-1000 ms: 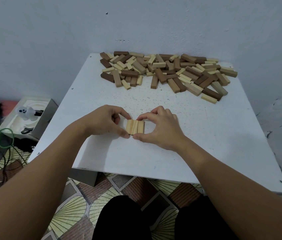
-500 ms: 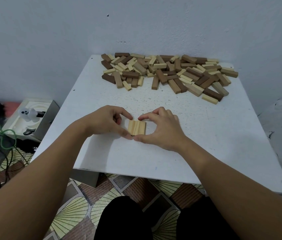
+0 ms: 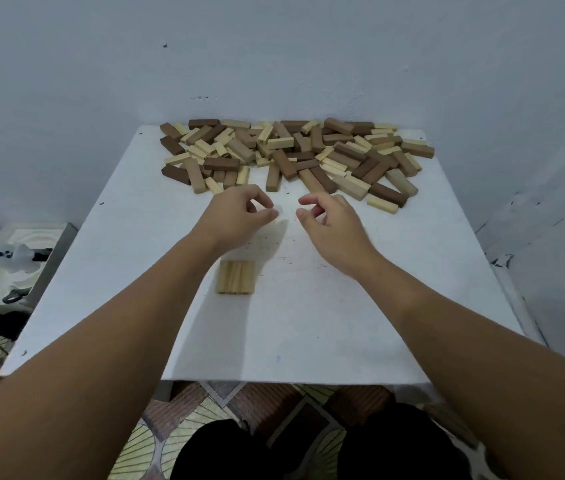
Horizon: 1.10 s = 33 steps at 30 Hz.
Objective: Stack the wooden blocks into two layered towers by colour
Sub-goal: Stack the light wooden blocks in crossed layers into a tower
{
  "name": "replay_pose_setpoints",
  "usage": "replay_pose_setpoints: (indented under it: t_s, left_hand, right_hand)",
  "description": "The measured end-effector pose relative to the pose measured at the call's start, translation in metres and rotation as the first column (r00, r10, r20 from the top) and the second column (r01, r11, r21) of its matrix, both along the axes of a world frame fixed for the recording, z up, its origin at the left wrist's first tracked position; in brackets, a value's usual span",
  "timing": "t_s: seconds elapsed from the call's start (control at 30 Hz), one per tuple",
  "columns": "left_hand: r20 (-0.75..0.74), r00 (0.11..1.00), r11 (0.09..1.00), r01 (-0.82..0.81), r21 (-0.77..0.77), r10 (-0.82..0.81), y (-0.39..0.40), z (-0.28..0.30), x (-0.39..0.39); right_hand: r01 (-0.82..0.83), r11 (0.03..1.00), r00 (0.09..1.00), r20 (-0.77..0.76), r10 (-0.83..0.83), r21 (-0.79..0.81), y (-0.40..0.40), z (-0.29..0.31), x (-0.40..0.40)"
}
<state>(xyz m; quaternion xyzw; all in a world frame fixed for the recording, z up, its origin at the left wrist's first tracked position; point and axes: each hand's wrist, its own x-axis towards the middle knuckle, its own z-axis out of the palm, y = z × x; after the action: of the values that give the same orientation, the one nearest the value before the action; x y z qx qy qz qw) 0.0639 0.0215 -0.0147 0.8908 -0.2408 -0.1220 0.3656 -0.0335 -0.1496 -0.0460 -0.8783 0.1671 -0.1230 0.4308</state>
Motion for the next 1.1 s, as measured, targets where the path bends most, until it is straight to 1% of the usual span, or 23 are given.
replay_pose_setpoints:
  t_s: [0.17, 0.33, 0.43, 0.53, 0.67, 0.77, 0.87, 0.93, 1.0, 1.1]
  left_hand:
    - [0.049, 0.993, 0.994, 0.104, 0.029, -0.106, -0.066, -0.003, -0.001]
    - [0.102, 0.977, 0.981, 0.179, 0.068, -0.186, -0.122, -0.005, -0.008]
    - [0.133, 0.962, 0.962, 0.215, 0.167, -0.238, -0.144, -0.007, -0.011]
    - [0.187, 0.942, 0.939, 0.227, 0.259, -0.279, -0.159, -0.01, -0.014]
    - [0.24, 0.931, 0.945, 0.216, 0.246, -0.275, -0.155, -0.016, -0.012]
    - [0.269, 0.935, 0.955, 0.165, 0.246, -0.231, -0.146, -0.017, 0.0]
    - [0.305, 0.928, 0.949, 0.125, 0.291, -0.216, -0.144, -0.015, 0.007]
    - [0.329, 0.923, 0.944, 0.092, 0.316, -0.199, -0.147, -0.014, 0.006]
    - [0.359, 0.906, 0.93, 0.088, 0.356, -0.223, -0.156, -0.016, 0.001]
    - [0.399, 0.868, 0.886, 0.094, 0.454, -0.296, -0.169, -0.022, -0.011]
  right_hand:
    - [0.107, 0.982, 0.993, -0.04, -0.114, -0.155, -0.055, -0.002, -0.01]
    - [0.17, 0.924, 0.978, -0.058, -0.201, -0.344, -0.1, -0.01, -0.033]
    - [0.158, 0.897, 0.973, -0.093, -0.213, -0.412, -0.117, -0.014, -0.041]
    - [0.17, 0.903, 0.975, -0.067, -0.212, -0.395, -0.123, -0.02, -0.042]
    - [0.227, 0.89, 0.971, 0.025, -0.237, -0.396, -0.121, -0.027, -0.041]
    - [0.203, 0.905, 0.978, 0.028, -0.207, -0.375, -0.12, -0.028, -0.037]
    - [0.171, 0.907, 0.983, 0.006, -0.183, -0.386, -0.119, -0.026, -0.031]
    - [0.179, 0.925, 0.982, 0.004, -0.189, -0.336, -0.118, -0.026, -0.028]
    - [0.207, 0.934, 0.978, 0.025, -0.209, -0.292, -0.119, -0.029, -0.026]
    - [0.215, 0.933, 0.977, 0.045, -0.211, -0.288, -0.12, -0.031, -0.026]
